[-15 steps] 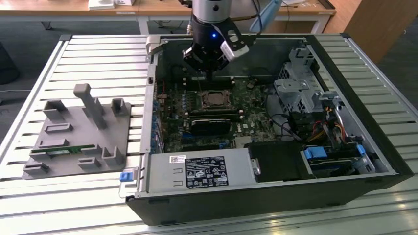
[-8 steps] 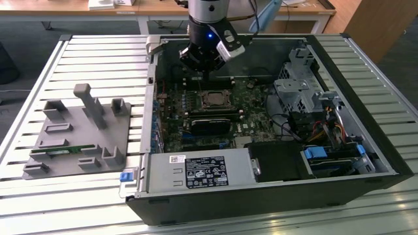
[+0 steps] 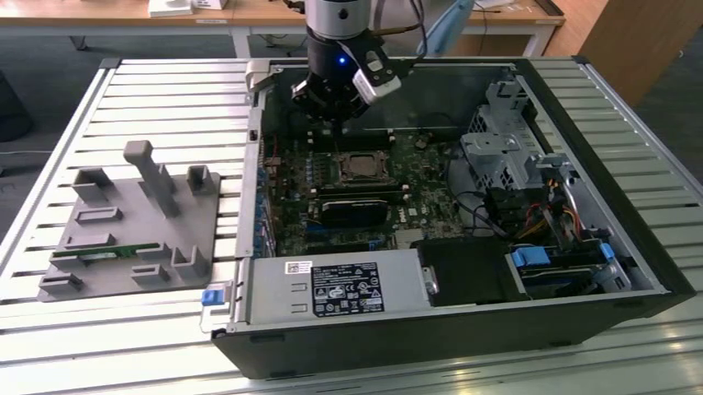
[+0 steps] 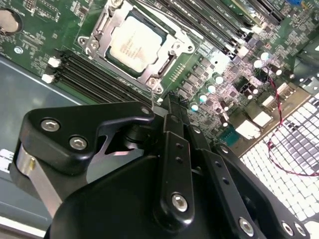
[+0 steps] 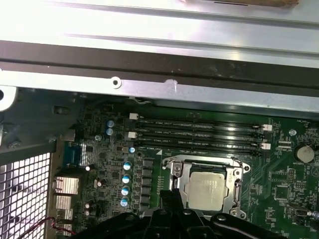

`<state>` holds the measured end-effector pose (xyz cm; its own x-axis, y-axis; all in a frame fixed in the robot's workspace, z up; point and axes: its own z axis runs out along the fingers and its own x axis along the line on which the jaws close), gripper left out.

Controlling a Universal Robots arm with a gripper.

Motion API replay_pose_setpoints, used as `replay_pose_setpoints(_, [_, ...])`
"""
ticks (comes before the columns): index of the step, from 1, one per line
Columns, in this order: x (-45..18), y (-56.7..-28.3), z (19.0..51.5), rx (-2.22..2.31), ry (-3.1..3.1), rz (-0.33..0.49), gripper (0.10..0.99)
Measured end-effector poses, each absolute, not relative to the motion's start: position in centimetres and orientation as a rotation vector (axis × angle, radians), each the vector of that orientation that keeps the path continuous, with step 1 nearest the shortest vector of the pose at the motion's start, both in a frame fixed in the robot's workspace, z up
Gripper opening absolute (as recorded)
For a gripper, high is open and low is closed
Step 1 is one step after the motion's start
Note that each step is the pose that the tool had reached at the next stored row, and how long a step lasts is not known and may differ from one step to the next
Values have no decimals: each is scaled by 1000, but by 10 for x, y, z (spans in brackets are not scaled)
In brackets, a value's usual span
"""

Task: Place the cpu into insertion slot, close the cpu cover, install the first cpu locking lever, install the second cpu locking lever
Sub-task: 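Install the first cpu locking lever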

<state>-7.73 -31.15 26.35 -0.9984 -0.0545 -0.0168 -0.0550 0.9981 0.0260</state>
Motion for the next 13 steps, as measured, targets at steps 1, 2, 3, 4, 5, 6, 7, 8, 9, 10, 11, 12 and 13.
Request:
replay_pose_setpoints(1, [-78,-312,264,-86,3124,41,106])
replay_pose_setpoints(2, [-78,-312,264,-86,3124,41,106])
replay_pose_setpoints(3, [-78,-312,263,-86,3124,41,106])
replay_pose_setpoints(4, [-78,-312,263,-86,3124,41,106])
replay_pose_setpoints(5, [-79,-312,263,-86,3124,41,106])
replay_pose_setpoints(6, [-79,-312,263,-86,3124,41,106])
replay_pose_setpoints(7, [-79,-312,263,-86,3124,41,106])
replay_pose_setpoints(8, [-80,-312,263,-86,3124,41,106])
replay_pose_setpoints(9, [-81,-312,263,-86,3124,41,106])
replay_pose_setpoints(10, [-82,-312,263,-86,3124,41,106])
replay_pose_setpoints(11, [-83,-312,264,-86,3124,41,106])
replay_pose_setpoints(12, [-84,-312,263,-86,3124,41,106])
replay_pose_setpoints(13, [-85,-312,263,-86,3124,41,106])
